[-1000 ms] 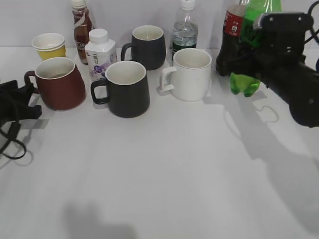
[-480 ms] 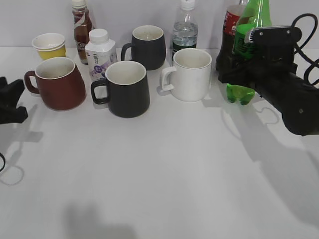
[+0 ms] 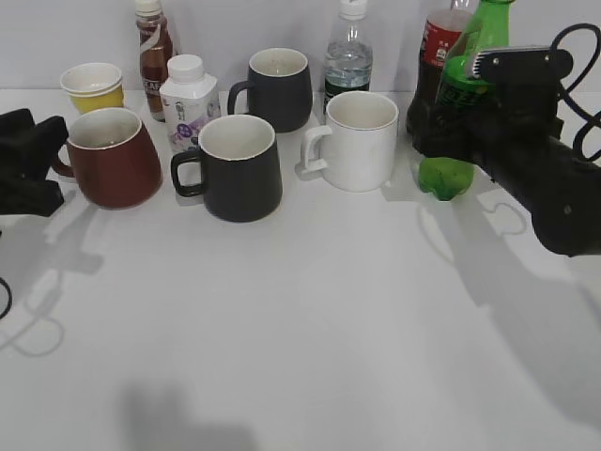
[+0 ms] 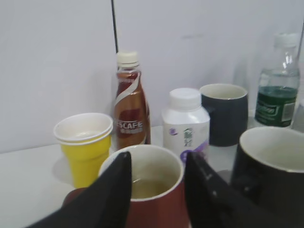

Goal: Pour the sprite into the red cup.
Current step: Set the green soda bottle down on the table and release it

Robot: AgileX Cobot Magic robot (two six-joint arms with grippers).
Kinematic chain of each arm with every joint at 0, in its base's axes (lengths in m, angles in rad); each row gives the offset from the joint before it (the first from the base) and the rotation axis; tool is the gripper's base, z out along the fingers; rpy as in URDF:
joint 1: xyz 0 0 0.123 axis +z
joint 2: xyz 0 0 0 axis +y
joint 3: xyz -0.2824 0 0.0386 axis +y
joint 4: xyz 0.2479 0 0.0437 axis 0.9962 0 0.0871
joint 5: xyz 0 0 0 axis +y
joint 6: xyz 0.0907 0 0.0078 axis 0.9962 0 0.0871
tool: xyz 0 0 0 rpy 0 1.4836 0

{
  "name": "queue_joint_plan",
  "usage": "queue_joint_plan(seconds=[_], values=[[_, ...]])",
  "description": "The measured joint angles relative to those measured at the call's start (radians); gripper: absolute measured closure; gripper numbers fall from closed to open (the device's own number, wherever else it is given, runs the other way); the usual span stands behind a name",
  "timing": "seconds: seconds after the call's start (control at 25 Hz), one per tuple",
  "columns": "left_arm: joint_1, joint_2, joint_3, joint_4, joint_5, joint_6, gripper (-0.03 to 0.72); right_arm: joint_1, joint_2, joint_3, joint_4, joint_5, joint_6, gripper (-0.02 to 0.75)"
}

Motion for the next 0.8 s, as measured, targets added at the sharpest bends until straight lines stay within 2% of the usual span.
queue_joint_plan(seconds=[0.24,0.36,0.52,0.8], values=[[-0.056,-0.114,0.0,-0.073,0.165,-0.001,0.392,0.0,-0.026,0.071,0.001,0.001,0.0,0.117],[-0.066,-0.191,-0.016,-0.085,0.355,-0.028,0.392,0.0,-0.069,0.124,0.0,0.021,0.0,0.118],[-0.067,-0.301,-0.127,-0.115,0.796,-0.052,0.392,0.0,-0.154,0.17,-0.004,0.181,0.009,0.125],[-0.067,-0.43,-0.382,-0.128,1.565,-0.056,0.392,0.0,-0.346,0.177,-0.007,0.649,0.017,0.143]])
